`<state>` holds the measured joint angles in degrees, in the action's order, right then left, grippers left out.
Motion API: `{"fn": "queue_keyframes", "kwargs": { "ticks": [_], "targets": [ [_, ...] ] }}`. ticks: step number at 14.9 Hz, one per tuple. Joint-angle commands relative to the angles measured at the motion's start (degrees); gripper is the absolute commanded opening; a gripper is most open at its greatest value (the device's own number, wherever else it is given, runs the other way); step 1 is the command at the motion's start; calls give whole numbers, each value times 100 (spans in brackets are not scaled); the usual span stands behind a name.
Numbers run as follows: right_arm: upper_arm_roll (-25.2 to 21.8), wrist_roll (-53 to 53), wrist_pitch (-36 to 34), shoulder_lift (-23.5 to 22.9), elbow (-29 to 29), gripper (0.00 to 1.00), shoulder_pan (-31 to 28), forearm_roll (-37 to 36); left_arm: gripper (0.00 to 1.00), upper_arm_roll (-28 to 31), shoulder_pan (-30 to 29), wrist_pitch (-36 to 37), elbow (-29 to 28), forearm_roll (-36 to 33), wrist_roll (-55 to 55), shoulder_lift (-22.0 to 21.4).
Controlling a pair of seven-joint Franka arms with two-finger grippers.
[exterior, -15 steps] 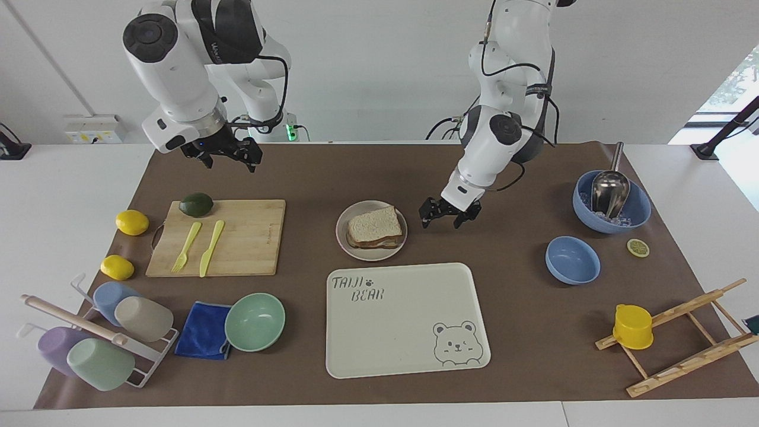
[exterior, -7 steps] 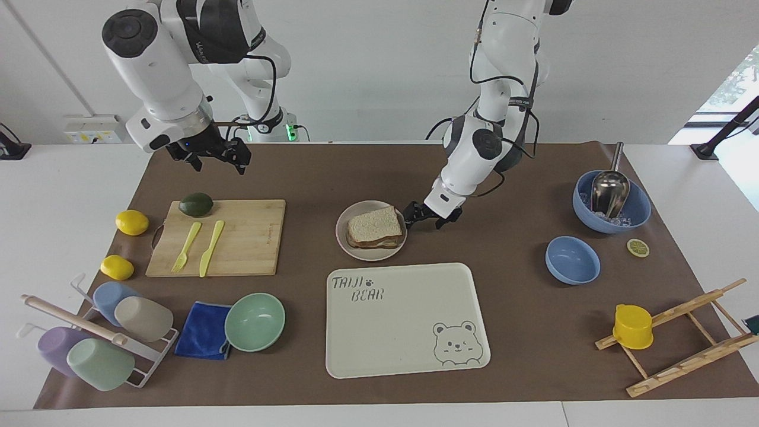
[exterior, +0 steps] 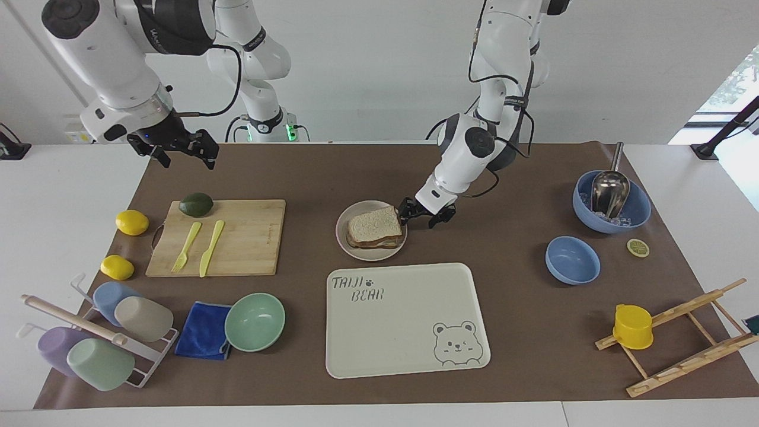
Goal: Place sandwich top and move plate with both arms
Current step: 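Grip the plate rim with the left gripper and slide it onto the tray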
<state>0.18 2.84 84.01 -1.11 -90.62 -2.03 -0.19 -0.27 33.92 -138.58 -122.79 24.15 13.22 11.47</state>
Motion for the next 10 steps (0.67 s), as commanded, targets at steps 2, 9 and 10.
{"fn": "queue_keyframes", "kwargs": {
  "ticks": [2,9,10],
  "targets": [
    [9,-344,-87,23,97,100,-315,133,85,80,132,-38,36,143,-294,135],
    [-106,-433,195,59,-159,100,-289,107,65,80,194,-91,71,195,-294,197],
    [-97,-424,107,50,-132,100,-272,46,60,80,194,-99,80,274,-285,197]
  ]
}}
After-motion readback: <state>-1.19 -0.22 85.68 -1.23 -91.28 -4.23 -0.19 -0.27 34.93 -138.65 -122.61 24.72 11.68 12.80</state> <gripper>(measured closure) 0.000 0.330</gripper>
